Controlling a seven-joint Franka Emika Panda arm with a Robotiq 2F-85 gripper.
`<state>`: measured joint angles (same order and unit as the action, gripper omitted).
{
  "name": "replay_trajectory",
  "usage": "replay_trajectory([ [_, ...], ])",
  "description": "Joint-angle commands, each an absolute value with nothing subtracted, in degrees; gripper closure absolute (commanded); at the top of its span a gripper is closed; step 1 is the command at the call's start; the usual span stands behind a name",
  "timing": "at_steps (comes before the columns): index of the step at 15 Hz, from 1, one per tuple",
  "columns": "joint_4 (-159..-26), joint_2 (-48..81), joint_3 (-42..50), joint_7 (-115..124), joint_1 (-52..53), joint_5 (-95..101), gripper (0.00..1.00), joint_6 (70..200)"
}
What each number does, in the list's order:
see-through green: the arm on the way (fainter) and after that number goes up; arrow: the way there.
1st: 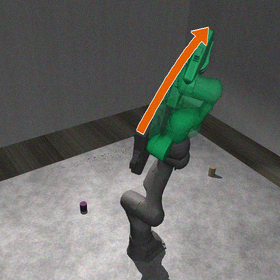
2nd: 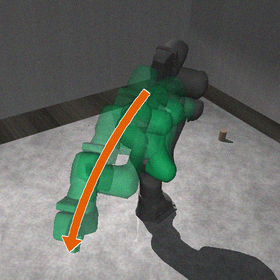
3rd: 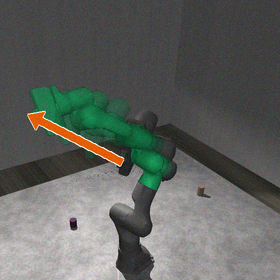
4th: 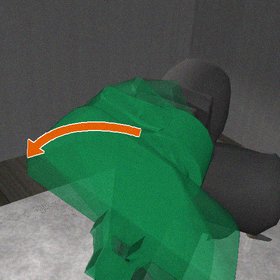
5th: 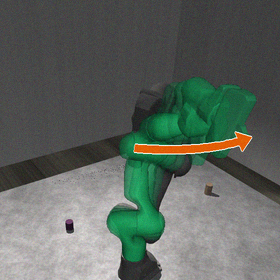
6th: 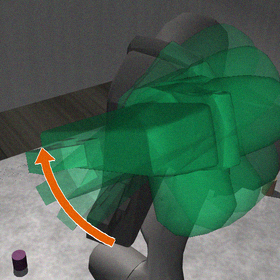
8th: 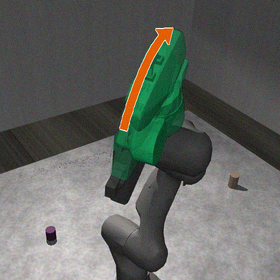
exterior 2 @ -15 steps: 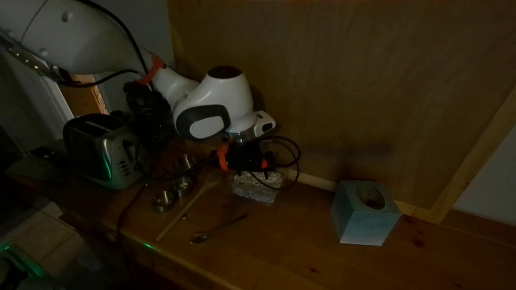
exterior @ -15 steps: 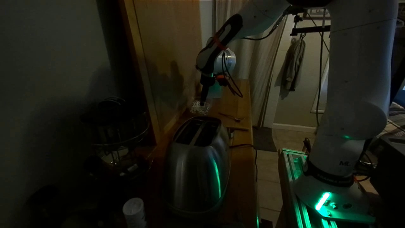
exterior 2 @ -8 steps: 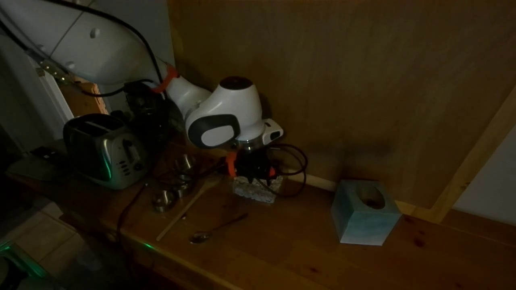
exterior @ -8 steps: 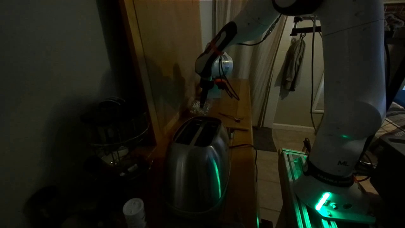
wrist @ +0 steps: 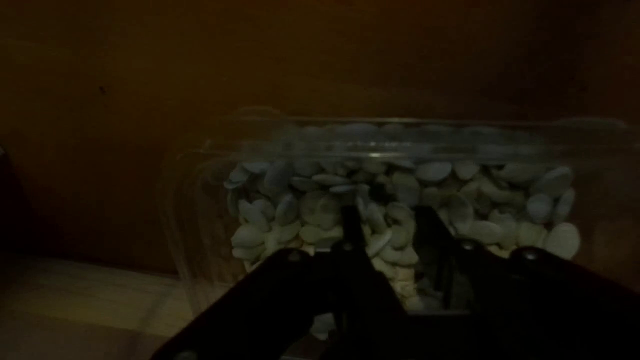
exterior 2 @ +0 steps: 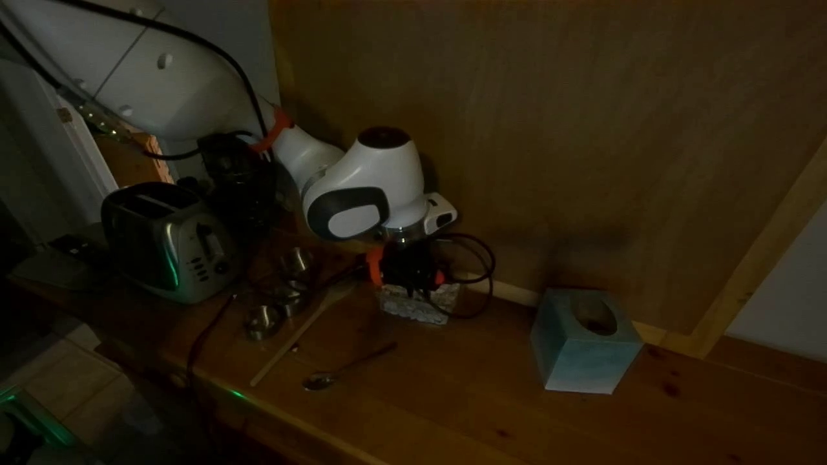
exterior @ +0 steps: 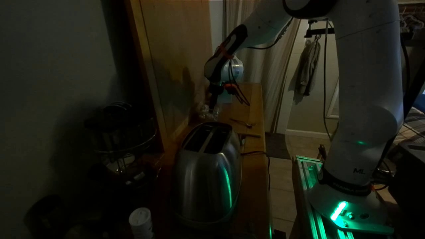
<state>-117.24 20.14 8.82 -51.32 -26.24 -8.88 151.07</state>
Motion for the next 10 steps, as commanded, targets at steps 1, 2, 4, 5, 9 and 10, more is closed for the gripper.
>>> replay_trajectory([
  [1,-116.1,20.8,7.4,-53.1,-27.6,-10.7,0.91,151.9],
  [2,-116.2,20.7,7.3,-53.2,-27.6,-10.7,0.84,151.9],
  [4,-116.2,20.5,7.1,-53.3,-27.8,-10.7,0.65,152.0],
  [5,-116.1,20.5,7.1,-53.3,-27.8,-10.8,0.68,151.9],
  [9,-116.3,20.2,6.7,-53.6,-27.9,-10.9,0.98,152.0],
  [10,-116.4,20.1,6.6,-53.7,-27.9,-10.9,1.0,152.1],
])
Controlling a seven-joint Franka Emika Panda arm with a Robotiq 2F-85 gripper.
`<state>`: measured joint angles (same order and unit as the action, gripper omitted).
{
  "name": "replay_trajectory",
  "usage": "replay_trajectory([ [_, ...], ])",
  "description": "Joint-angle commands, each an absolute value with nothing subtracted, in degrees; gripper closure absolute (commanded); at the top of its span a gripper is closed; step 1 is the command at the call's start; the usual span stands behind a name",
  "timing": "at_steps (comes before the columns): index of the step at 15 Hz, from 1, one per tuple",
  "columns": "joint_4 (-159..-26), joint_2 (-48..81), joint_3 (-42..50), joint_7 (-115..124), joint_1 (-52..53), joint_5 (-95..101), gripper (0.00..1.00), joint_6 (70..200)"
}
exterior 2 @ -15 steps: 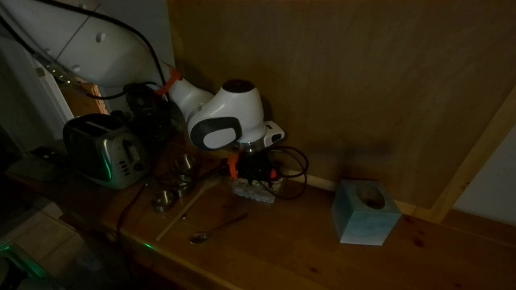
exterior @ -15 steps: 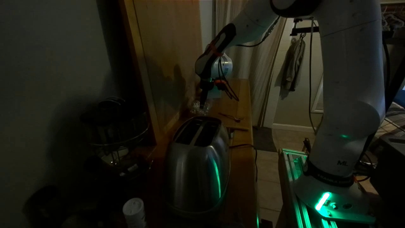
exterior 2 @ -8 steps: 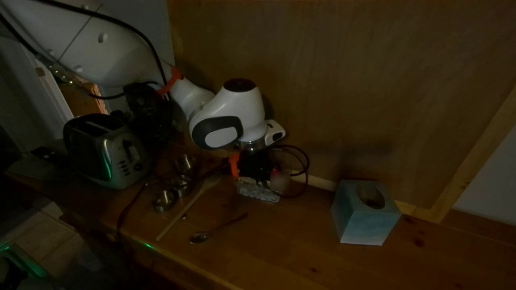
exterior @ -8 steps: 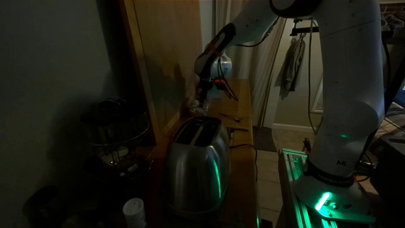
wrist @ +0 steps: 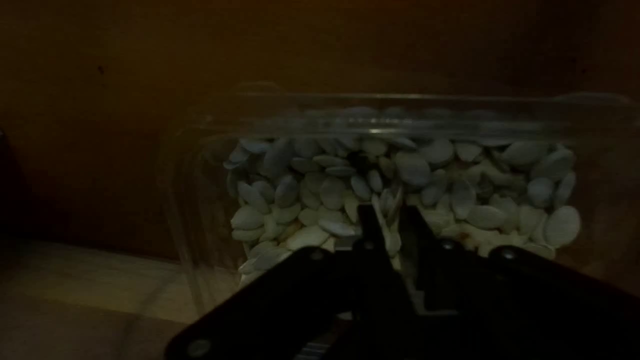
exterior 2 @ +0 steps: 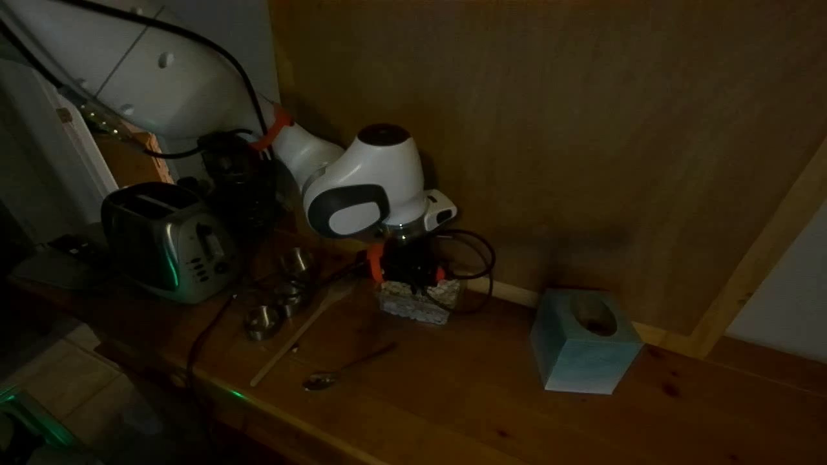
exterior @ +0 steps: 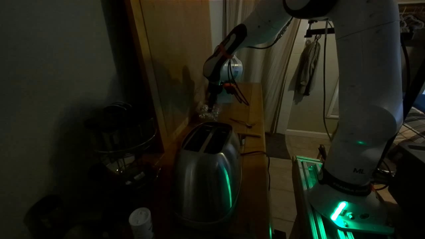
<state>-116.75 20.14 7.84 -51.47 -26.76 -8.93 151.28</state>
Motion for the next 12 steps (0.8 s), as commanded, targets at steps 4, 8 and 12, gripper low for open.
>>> replay_trajectory([
  [4,-116.7,19.8,6.3,-54.2,-28.0,-11.1,0.98,152.4],
  [8,-117.4,18.3,6.3,-54.6,-27.9,-10.8,0.98,152.6],
  [12,-118.0,16.1,6.6,-54.6,-27.6,-10.9,0.98,151.8],
])
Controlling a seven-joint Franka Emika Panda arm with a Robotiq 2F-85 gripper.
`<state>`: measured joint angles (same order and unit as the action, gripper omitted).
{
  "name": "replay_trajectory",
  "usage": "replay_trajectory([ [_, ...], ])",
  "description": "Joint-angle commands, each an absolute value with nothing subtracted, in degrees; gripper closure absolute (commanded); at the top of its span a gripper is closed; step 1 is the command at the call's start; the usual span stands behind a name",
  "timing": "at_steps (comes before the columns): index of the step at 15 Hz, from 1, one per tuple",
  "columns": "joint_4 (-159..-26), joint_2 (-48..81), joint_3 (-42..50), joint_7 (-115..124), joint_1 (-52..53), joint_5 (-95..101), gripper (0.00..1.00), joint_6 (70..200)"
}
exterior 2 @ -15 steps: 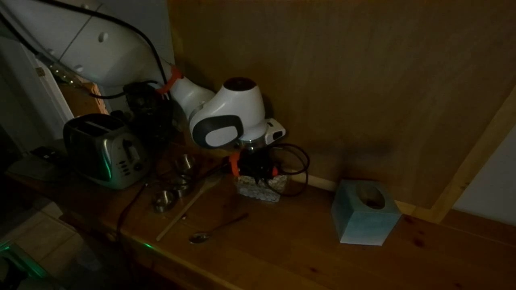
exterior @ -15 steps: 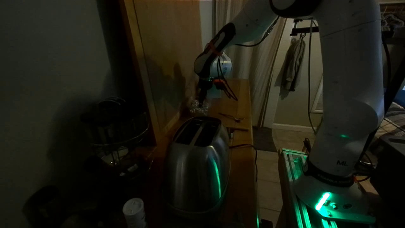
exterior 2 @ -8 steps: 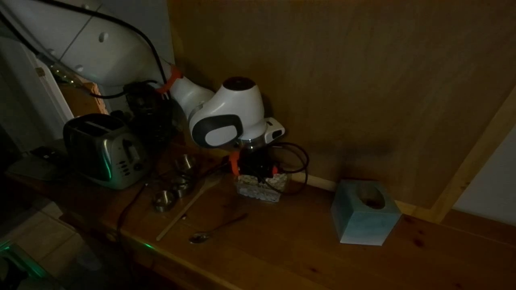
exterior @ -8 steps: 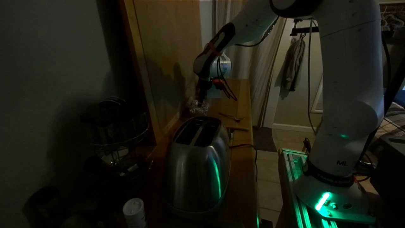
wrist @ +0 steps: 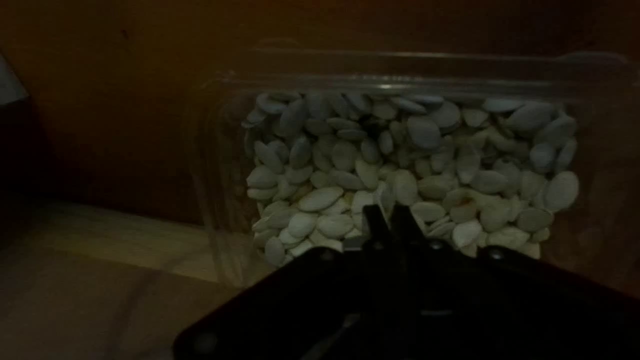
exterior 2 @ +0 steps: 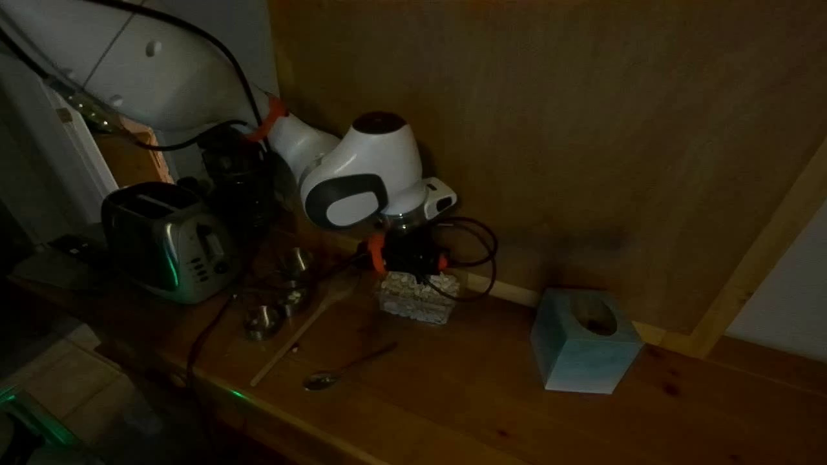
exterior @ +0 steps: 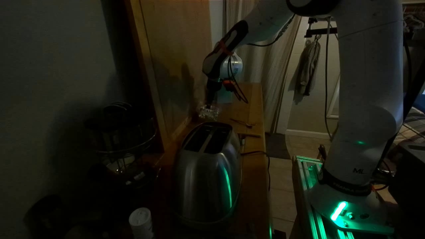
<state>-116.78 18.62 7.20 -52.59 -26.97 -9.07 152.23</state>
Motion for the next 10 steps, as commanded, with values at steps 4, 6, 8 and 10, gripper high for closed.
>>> replay_trajectory([
  [4,-118.4,14.0,7.1,-54.1,-27.3,-11.4,0.98,149.6],
  [6,-119.1,12.4,7.6,-53.9,-26.9,-11.4,0.98,146.6],
  [8,-120.2,10.1,8.2,-53.8,-26.4,-11.2,0.98,143.1],
  [10,-121.8,7.7,9.0,-53.9,-25.8,-11.0,0.98,138.8],
])
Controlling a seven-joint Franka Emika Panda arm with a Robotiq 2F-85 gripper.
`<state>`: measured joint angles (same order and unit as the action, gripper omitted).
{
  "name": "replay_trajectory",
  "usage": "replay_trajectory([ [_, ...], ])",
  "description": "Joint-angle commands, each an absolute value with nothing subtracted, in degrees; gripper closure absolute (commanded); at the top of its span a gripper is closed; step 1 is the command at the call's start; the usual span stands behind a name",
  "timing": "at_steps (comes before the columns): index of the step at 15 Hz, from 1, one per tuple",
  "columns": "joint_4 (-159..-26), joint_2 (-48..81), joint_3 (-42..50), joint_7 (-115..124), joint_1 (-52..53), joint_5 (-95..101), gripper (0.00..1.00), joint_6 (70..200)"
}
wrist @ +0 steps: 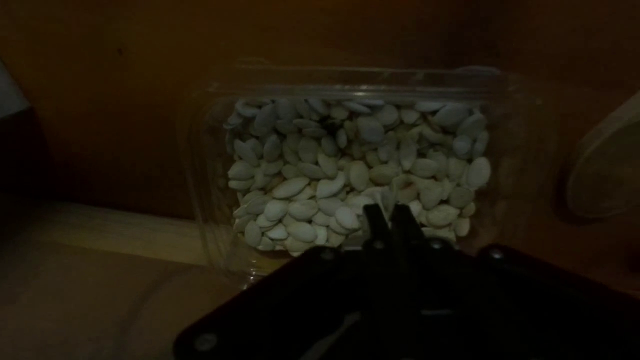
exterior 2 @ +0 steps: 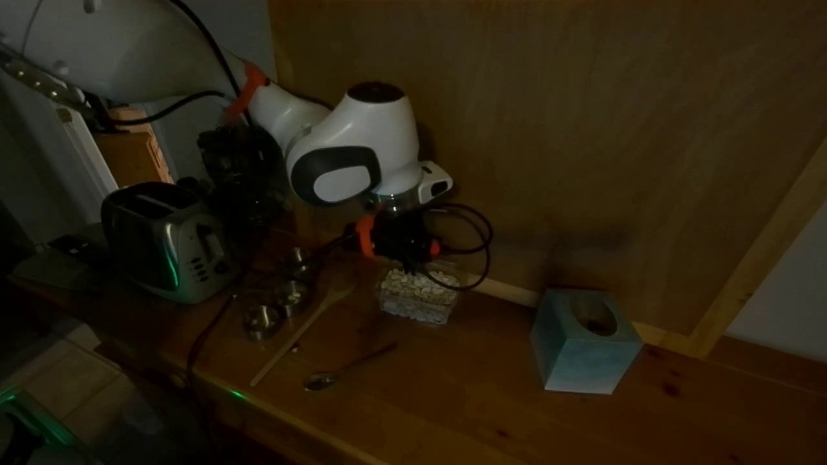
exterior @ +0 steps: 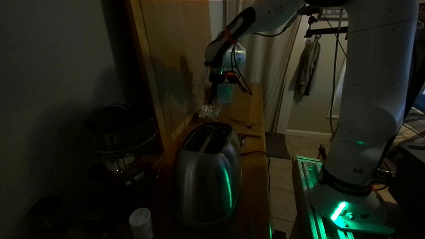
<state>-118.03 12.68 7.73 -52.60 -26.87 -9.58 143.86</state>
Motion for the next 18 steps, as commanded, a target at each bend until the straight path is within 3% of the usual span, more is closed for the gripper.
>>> replay_trajectory([
  [1,-122.8,6.4,9.5,-53.9,-25.4,-10.6,0.98,136.4],
  [10,-129.2,-1.2,12.7,-54.9,-20.6,-14.4,0.98,121.6],
  [18,-129.4,2.5,13.4,-58.9,-17.9,-22.9,0.98,121.6],
])
